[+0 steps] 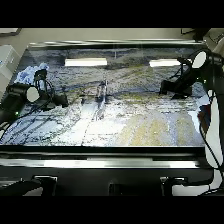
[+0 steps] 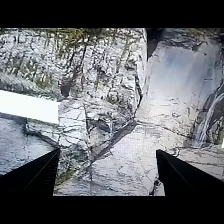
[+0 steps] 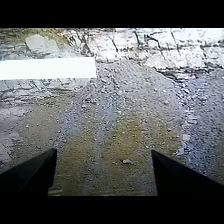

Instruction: Fold the clothes and pants, and hang the long-sleeved shirts on hangers.

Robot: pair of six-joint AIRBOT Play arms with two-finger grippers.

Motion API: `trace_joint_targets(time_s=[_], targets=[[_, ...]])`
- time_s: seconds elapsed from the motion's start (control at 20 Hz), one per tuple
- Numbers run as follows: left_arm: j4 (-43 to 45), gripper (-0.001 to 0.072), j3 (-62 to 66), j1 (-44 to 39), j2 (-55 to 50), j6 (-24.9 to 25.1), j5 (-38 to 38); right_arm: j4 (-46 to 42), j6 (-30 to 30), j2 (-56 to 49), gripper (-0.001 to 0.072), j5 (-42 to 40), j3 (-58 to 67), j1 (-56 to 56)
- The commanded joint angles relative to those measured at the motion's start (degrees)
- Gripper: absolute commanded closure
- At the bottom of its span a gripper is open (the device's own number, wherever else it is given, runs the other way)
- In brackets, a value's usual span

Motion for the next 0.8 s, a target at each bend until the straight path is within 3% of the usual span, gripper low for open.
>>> trace_joint_targets(time_s=[0.0,0.6,0.75], targets=[[0.0,0.0004,0.0,0.0,0.0,0.0,0.0,0.0,0.0,0.0,0.0016,0.0,0.0,0.1],[0.0,0.0004,0.0,0.0,0.0,0.0,0.0,0.0,0.0,0.0,0.0016,0.0,0.0,0.1],[-1.4,0.0004,0.0,0.0,0.0,-3.2,2.8,0.1,0.5,0.0,0.0024,-5.9,0.0,0.1]])
